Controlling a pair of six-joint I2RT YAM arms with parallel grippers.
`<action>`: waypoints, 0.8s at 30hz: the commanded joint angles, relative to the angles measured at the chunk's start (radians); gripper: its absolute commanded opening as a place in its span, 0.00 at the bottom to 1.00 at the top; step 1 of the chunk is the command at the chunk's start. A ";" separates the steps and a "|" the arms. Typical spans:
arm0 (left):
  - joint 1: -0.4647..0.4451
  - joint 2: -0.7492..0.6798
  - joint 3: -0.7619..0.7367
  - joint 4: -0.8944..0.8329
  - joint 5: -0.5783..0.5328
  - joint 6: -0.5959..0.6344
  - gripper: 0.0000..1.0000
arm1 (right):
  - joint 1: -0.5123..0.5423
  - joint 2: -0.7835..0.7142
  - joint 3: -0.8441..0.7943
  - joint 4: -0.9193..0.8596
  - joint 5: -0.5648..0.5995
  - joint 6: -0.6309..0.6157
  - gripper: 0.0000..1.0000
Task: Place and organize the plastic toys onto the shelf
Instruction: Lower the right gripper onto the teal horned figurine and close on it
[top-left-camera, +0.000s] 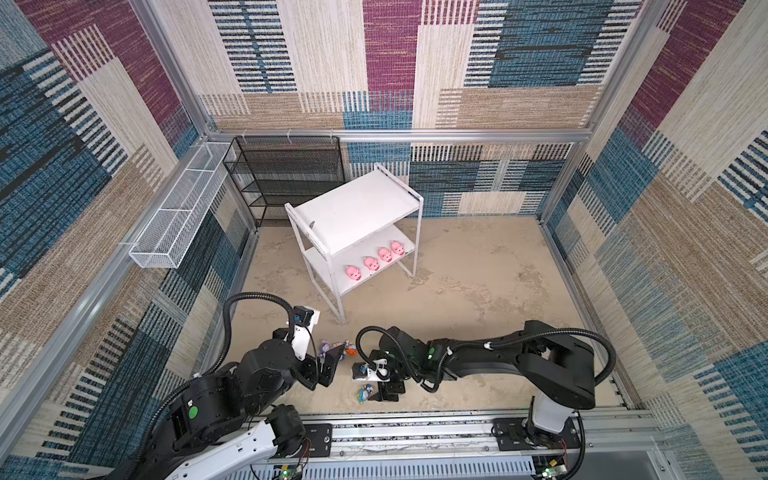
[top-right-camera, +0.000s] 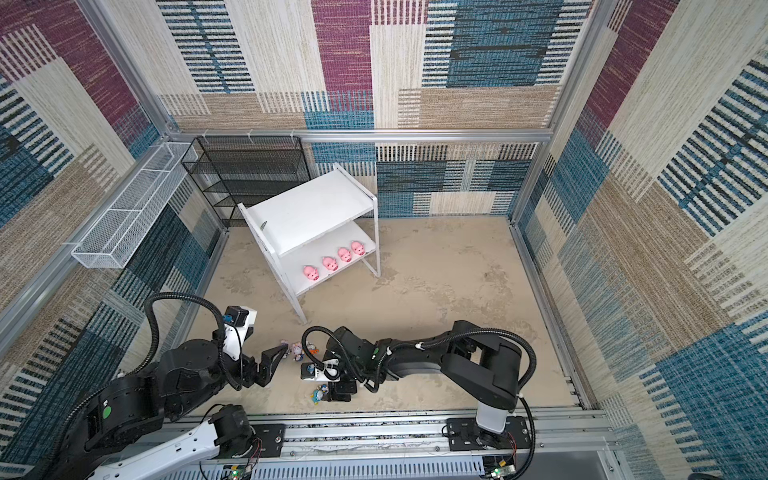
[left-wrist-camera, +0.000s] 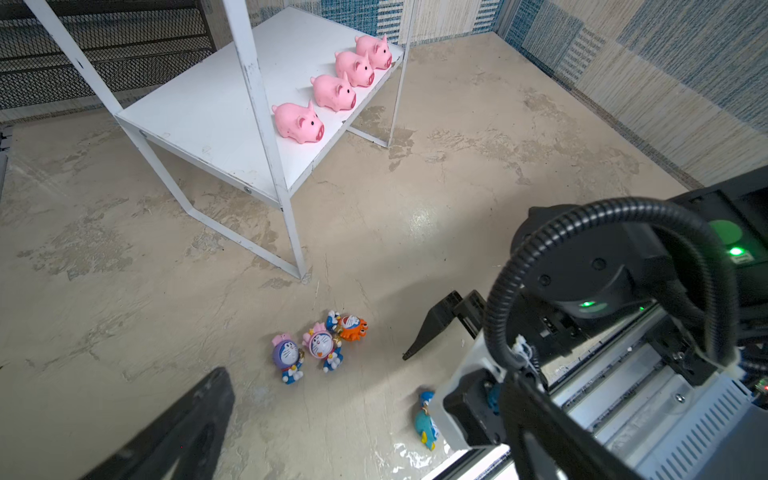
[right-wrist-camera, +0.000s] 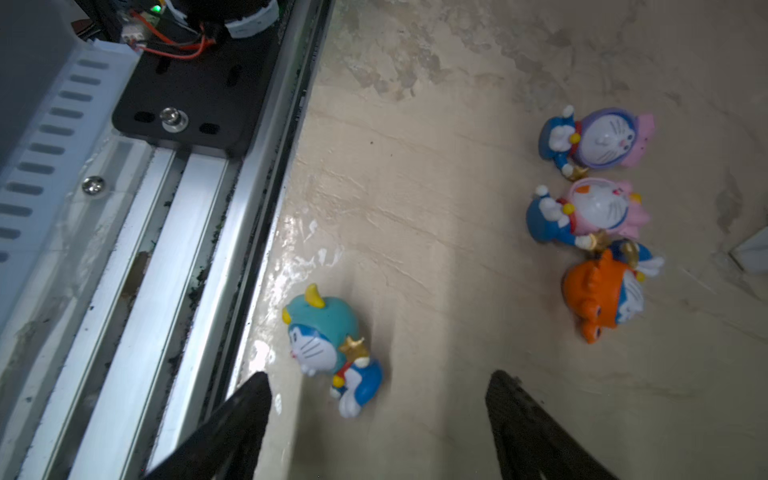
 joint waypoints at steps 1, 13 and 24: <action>0.001 -0.007 -0.001 0.013 0.001 -0.014 0.99 | 0.003 0.038 0.039 -0.053 -0.020 -0.064 0.80; 0.001 -0.056 -0.009 0.026 0.009 -0.007 0.99 | 0.027 0.087 0.096 -0.173 -0.020 -0.092 0.58; 0.000 -0.051 -0.012 0.031 0.004 -0.005 0.99 | 0.035 0.047 0.051 -0.088 0.035 -0.002 0.35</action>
